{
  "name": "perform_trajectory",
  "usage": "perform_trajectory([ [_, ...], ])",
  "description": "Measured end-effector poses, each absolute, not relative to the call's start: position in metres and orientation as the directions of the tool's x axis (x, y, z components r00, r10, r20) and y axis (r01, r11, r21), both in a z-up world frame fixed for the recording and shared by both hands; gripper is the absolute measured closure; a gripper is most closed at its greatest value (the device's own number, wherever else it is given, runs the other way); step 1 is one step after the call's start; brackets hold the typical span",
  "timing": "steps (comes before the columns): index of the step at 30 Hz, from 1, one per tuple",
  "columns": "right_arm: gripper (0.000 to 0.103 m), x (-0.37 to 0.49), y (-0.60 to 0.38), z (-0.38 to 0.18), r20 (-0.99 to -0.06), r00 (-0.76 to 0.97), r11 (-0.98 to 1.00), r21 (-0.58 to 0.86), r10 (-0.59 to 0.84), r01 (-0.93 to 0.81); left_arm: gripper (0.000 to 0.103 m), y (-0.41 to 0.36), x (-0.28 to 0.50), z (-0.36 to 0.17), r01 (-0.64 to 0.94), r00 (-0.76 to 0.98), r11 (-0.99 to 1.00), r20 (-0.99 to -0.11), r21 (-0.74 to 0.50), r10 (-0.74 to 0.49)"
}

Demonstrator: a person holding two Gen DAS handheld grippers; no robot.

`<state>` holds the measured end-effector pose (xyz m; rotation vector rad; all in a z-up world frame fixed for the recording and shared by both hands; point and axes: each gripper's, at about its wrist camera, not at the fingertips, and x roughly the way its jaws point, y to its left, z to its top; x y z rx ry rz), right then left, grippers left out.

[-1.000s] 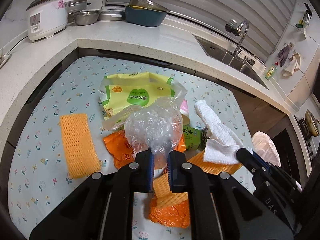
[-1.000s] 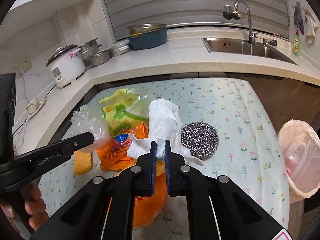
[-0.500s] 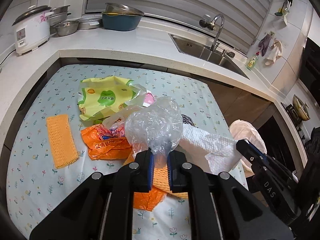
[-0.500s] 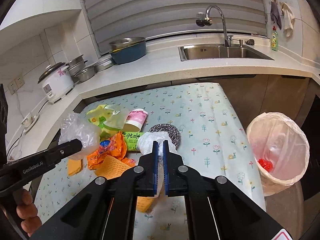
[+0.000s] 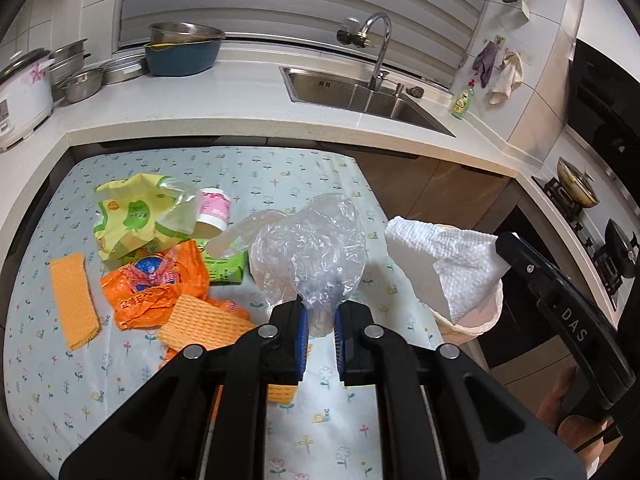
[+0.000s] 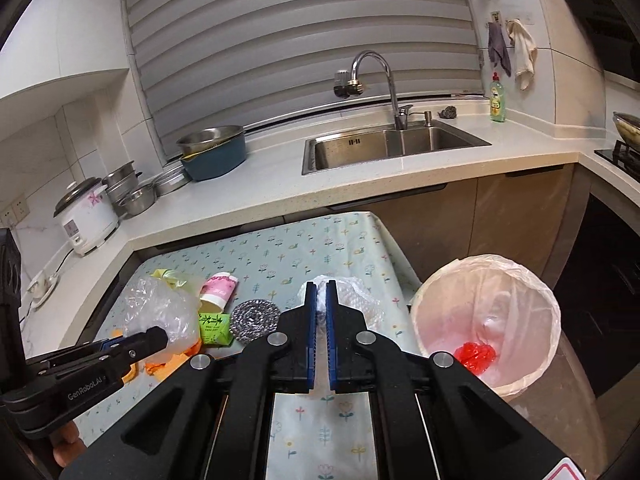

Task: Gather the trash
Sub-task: 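Move both held items over the trash bin and release them inside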

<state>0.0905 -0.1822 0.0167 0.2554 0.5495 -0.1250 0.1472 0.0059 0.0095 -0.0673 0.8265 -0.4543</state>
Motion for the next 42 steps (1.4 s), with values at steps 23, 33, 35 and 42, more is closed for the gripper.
perform_trajectory([
  [23, 0.099, 0.058, -0.325, 0.014, -0.537, 0.81, 0.896, 0.201, -0.236, 0.395, 0.092, -0.191, 0.154, -0.004, 0.662, 0.36, 0.707, -0.722, -0.249, -0.591],
  [33, 0.099, 0.068, -0.349, 0.007, -0.55, 0.796, 0.887, 0.197, -0.253, 0.418, 0.068, -0.228, 0.165, -0.012, 0.678, 0.361, 0.697, -0.72, -0.234, -0.593],
  [35, 0.099, 0.071, -0.351, 0.006, -0.55, 0.796, 0.889, 0.195, -0.251, 0.415, 0.067, -0.228, 0.167, -0.011, 0.673, 0.366, 0.701, -0.718, -0.235, -0.592],
  [42, 0.099, 0.081, -0.351, 0.002, -0.559, 0.794, 0.896, 0.189, -0.238, 0.401, 0.067, -0.217, 0.175, -0.012, 0.638, 0.406, 0.737, -0.716, -0.223, -0.568],
])
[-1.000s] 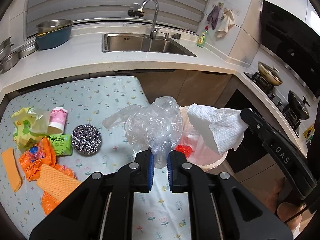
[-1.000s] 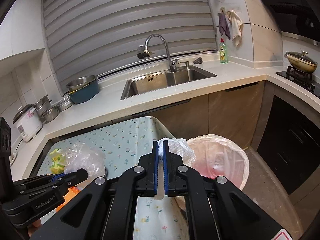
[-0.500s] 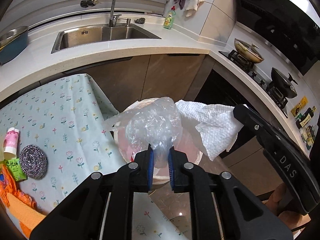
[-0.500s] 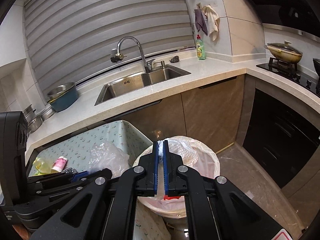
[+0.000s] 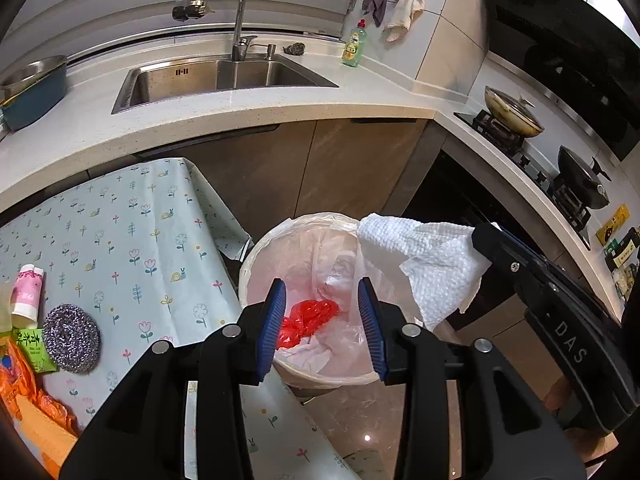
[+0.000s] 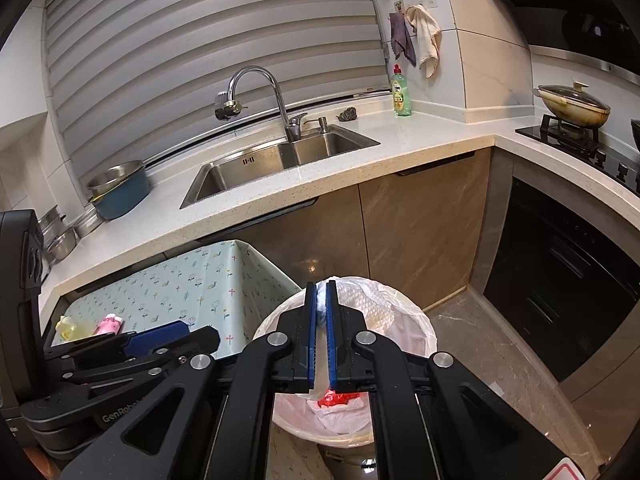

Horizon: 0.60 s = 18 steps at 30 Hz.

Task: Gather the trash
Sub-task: 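Move both held items over the trash bin and release them inside, then return both tools to the table and reach toward the orange foam nets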

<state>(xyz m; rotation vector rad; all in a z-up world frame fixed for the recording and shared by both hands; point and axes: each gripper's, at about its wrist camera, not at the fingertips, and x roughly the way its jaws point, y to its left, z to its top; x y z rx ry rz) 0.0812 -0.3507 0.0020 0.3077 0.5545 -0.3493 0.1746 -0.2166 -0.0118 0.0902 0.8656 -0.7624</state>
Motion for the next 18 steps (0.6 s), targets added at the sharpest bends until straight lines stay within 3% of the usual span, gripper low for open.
perform_trajectory([
  [14, 0.097, 0.111, -0.342, -0.005, -0.575, 0.787, 0.908, 0.171, -0.224, 0.383, 0.067, -0.178, 0.19, -0.009, 0.566, 0.47, 0.795, -0.706, -0.219, -0.53],
  [18, 0.086, 0.115, -0.338, -0.001, -0.568, 0.79, 0.905, 0.17, -0.232, 0.389, 0.054, -0.164, 0.195, -0.007, 0.535, 0.494, 0.814, -0.7, -0.224, -0.517],
])
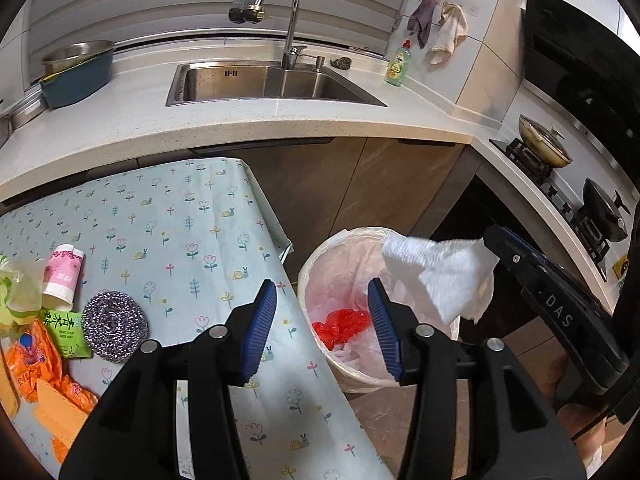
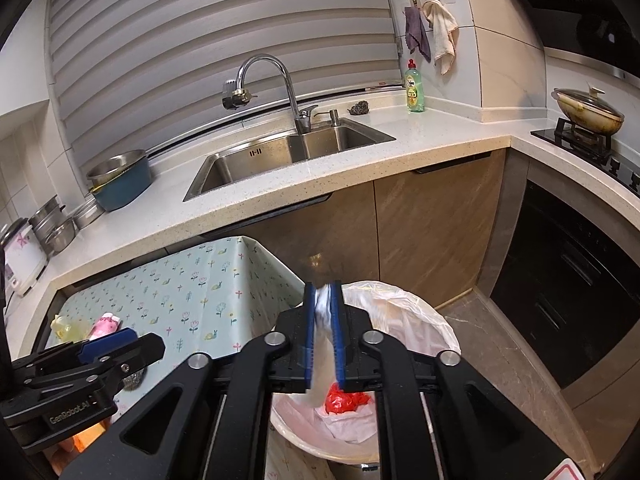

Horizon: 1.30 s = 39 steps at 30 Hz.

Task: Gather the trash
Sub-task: 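Return both tools to the table and reach toward the orange foam nets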

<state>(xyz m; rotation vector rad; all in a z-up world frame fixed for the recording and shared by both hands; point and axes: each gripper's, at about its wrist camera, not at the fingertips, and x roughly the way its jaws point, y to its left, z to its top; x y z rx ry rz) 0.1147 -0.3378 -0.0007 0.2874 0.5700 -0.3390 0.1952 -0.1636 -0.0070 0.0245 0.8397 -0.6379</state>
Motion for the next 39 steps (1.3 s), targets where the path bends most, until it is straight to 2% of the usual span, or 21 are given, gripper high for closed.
perform_trajectory([
  [1, 0.077, 0.115, -0.336, 0.001, -0.564, 0.792, 0.905, 0.171, -0.234, 0.39, 0.052, -0.161, 0.196, -0.006, 0.529, 0.502, 0.819, -0.697, -0.221, -0.512],
  [2, 0.072, 0.115, -0.334, 0.003, -0.559, 0.795, 0.906, 0.172, -0.234, 0.388, 0.046, -0.156, 0.197, -0.005, 0.518, 0.513, 0.827, -0.694, -0.219, -0.505],
  [3, 0.071, 0.115, -0.332, 0.004, -0.556, 0.798, 0.907, 0.171, -0.233, 0.385, 0.041, -0.153, 0.197, -0.004, 0.507, 0.523, 0.834, -0.691, -0.218, -0.499],
  [6, 0.066, 0.114, -0.322, 0.01, -0.551, 0.803, 0.912, 0.169, -0.226, 0.373, 0.041, -0.142, 0.2, 0.0, 0.486, 0.539, 0.845, -0.685, -0.224, -0.491],
  [8, 0.059, 0.113, -0.315, 0.015, -0.544, 0.81, 0.916, 0.169, -0.22, 0.363, 0.041, -0.133, 0.201, 0.001, 0.472, 0.545, 0.851, -0.682, -0.231, -0.488],
  [11, 0.053, 0.111, -0.299, 0.02, -0.533, 0.821, 0.925, 0.167, -0.206, 0.34, 0.041, -0.119, 0.2, 0.004, 0.451, 0.56, 0.862, -0.678, -0.231, -0.475],
  [18, 0.048, 0.109, -0.259, 0.028, -0.522, 0.84, 0.944, 0.177, -0.149, 0.277, 0.041, -0.075, 0.193, 0.007, 0.385, 0.604, 0.897, -0.675, -0.218, -0.423],
  [22, 0.047, 0.107, -0.23, 0.03, -0.524, 0.845, 0.958, 0.175, -0.107, 0.23, 0.037, -0.041, 0.19, 0.005, 0.323, 0.631, 0.922, -0.678, -0.213, -0.378],
  [26, 0.042, 0.105, -0.2, 0.027, -0.53, 0.846, 0.968, 0.171, -0.066, 0.183, 0.036, -0.008, 0.189, 0.001, 0.263, 0.64, 0.944, -0.695, -0.201, -0.326],
  [39, 0.041, 0.107, -0.101, -0.004, -0.595, 0.801, 0.987, 0.158, 0.066, 0.036, 0.033, 0.101, 0.182, -0.017, 0.092, 0.672, 0.984, -0.72, -0.154, -0.175],
])
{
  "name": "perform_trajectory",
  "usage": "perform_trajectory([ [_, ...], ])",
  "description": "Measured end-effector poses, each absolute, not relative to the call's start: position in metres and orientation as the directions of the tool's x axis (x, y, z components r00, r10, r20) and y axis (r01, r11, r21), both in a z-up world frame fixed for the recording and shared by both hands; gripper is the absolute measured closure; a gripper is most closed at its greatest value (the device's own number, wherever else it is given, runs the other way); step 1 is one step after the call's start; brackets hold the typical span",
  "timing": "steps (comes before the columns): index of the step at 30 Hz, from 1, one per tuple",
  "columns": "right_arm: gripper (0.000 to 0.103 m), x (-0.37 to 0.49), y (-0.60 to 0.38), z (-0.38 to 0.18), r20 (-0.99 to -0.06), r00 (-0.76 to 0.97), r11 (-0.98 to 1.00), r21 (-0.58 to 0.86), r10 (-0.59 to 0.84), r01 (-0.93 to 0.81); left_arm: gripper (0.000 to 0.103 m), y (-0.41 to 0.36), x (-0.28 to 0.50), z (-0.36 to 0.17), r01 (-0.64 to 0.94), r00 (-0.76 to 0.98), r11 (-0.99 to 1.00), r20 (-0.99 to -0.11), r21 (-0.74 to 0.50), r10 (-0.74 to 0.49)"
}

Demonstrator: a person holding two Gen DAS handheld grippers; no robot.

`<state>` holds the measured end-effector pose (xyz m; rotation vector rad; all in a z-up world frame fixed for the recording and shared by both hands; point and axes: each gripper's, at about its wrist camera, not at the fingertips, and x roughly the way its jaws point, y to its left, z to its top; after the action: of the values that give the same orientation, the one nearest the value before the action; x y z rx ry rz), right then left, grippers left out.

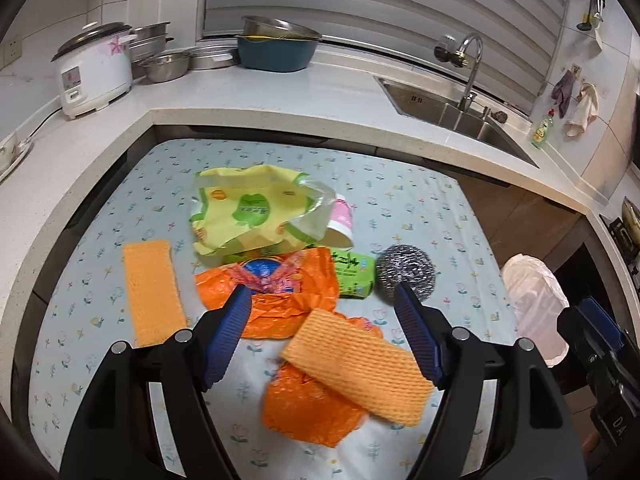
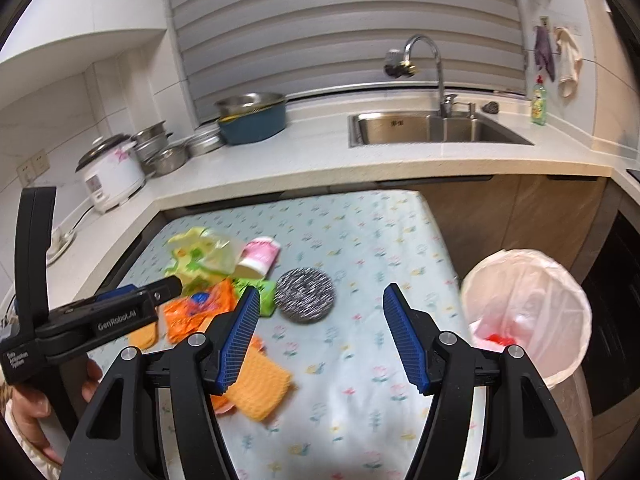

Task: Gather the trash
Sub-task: 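Return both tools to the table and reach toward the orange foam nets, then grasp an orange foam net with the left tool while the right tool grasps another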

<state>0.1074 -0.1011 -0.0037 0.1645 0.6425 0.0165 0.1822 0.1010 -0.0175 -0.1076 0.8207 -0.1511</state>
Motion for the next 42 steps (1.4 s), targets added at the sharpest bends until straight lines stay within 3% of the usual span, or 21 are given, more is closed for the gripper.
perform_trajectory([
  [16, 0.041, 0.124, -0.003, -0.072, -0.714, 0.685, 0.989, 0.126, 0.145, -0.079, 0.032, 0.203, 0.188, -0.073, -0.088, 0.614, 0.987, -0.788, -0.133, -0.051],
  [21, 0.041, 0.137, 0.009, -0.089, -0.742, 0.655, 0.99, 0.118, 0.142, -0.081, 0.018, 0.222, 0.195, -0.088, -0.123, 0.593, 0.984, -0.805, -0.13, -0.032],
  [34, 0.041, 0.167, 0.017, -0.128, -0.797, 0.595, 0.995, 0.09, 0.102, -0.05, 0.018, 0.239, 0.224, -0.137, -0.161, 0.512, 0.977, -0.858, -0.14, -0.038],
  [37, 0.041, 0.171, 0.014, -0.132, -0.801, 0.59, 0.995, 0.093, 0.103, -0.047, 0.023, 0.236, 0.228, -0.141, -0.156, 0.511, 0.978, -0.859, -0.137, -0.039],
  [42, 0.051, 0.173, 0.011, -0.132, -0.799, 0.592, 0.994, 0.099, 0.104, -0.042, 0.051, 0.227, 0.232, -0.138, -0.116, 0.518, 0.987, -0.855, -0.115, -0.039],
])
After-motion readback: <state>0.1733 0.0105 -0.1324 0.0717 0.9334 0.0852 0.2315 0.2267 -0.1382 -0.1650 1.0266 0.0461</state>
